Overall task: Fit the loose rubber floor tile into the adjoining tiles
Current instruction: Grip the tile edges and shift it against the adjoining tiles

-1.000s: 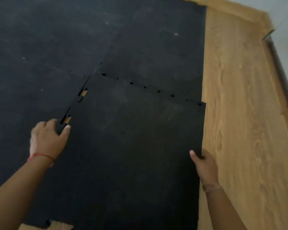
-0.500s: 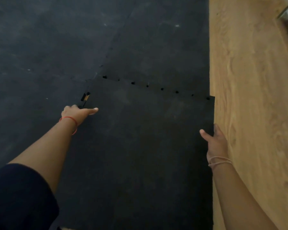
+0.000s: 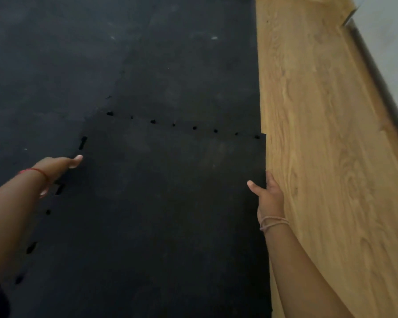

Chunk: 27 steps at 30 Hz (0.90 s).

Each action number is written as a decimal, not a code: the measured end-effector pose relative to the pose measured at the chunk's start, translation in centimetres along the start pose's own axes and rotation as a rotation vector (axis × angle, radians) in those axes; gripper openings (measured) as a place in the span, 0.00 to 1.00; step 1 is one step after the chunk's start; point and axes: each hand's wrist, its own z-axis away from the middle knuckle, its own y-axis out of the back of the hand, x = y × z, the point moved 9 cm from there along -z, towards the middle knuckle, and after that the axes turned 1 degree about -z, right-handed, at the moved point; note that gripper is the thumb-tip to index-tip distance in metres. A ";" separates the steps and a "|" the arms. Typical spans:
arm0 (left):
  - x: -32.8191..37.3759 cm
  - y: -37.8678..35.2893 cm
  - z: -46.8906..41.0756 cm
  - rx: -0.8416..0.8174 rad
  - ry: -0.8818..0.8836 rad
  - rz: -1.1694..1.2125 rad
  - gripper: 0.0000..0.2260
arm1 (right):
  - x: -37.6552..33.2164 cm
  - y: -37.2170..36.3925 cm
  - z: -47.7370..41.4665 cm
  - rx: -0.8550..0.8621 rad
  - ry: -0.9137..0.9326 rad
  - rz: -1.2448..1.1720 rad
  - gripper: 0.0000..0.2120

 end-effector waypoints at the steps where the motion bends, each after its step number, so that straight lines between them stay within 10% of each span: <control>1: 0.0 0.5 -0.3 0.012 -0.016 -0.013 0.28 | -0.3 -0.2 0.0 0.001 -0.008 -0.008 0.36; 13: -4.2 2.1 1.0 0.094 -0.020 -0.066 0.23 | -2.1 -3.7 1.7 0.061 0.036 0.277 0.32; 19: -7.7 2.4 8.2 0.320 -0.073 -0.077 0.27 | -7.5 -12.4 6.0 -0.042 0.603 0.851 0.38; 27: -23.7 -0.4 23.7 0.681 0.628 0.278 0.38 | -10.5 -33.3 6.0 -0.551 0.830 1.491 0.58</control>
